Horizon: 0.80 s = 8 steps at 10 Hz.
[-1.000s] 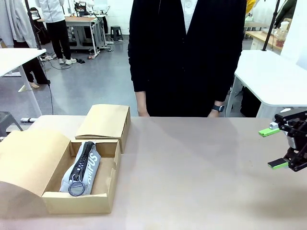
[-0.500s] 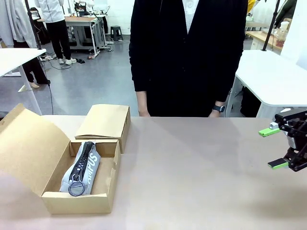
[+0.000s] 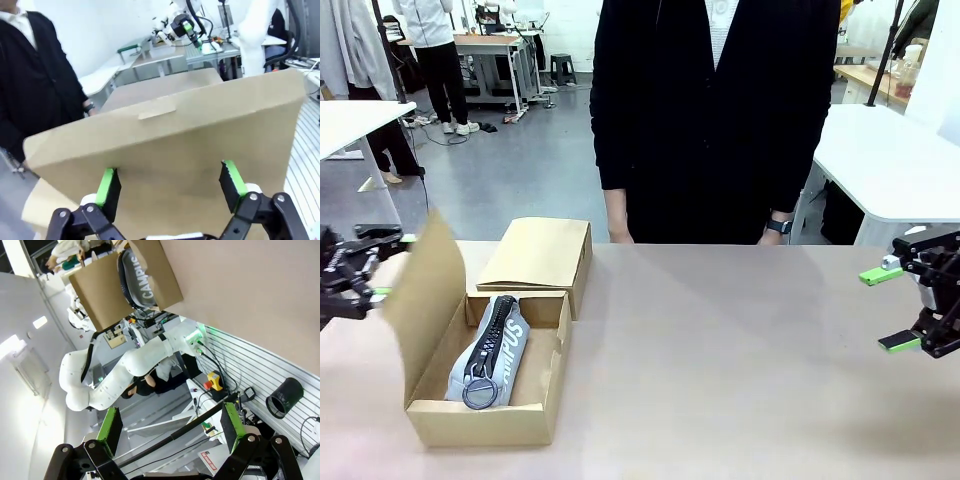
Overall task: Place items inside the box.
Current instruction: Close the lid of the Mailer Box closest to the robot.
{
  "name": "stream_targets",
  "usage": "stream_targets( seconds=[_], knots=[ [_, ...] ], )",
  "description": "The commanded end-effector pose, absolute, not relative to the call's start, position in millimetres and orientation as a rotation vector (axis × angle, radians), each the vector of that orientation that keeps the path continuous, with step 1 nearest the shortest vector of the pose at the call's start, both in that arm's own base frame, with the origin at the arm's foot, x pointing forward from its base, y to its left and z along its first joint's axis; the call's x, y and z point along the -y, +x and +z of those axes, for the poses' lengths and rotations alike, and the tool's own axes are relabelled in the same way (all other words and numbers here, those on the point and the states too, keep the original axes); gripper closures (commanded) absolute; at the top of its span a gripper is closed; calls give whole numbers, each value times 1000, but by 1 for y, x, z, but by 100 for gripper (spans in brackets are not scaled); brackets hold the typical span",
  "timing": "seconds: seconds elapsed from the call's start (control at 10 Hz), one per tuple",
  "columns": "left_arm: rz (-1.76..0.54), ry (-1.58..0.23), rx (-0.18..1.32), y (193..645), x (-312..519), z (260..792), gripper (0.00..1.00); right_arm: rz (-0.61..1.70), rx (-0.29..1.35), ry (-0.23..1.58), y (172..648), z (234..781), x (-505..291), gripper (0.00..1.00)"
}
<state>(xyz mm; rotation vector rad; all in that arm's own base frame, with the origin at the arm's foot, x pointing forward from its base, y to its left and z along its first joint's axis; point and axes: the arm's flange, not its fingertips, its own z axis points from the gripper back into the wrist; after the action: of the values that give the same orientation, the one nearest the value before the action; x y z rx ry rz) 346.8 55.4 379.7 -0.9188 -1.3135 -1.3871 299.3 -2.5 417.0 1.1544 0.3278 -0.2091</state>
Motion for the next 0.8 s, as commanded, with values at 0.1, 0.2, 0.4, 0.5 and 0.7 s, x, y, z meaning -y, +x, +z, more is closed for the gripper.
stream_targets(
  seconds=[0.1,0.2,0.4,0.5,0.7],
  knots=[
    [-1424,-955,1272,308,25,335,0,-205,-319,1172,301,419,1,0],
    [-1459,-974,1214,306,37,326,0,-205,-319,1172,301,419,1,0],
    [-1511,-940,1137,299,53,309,0,-205,-319,1172,301,419,1,0],
    [-1533,-930,1100,295,59,305,0,-205,-319,1172,301,419,1,0],
    [-1592,-876,1032,288,70,296,0,-205,-319,1172,301,419,1,0]
  ],
)
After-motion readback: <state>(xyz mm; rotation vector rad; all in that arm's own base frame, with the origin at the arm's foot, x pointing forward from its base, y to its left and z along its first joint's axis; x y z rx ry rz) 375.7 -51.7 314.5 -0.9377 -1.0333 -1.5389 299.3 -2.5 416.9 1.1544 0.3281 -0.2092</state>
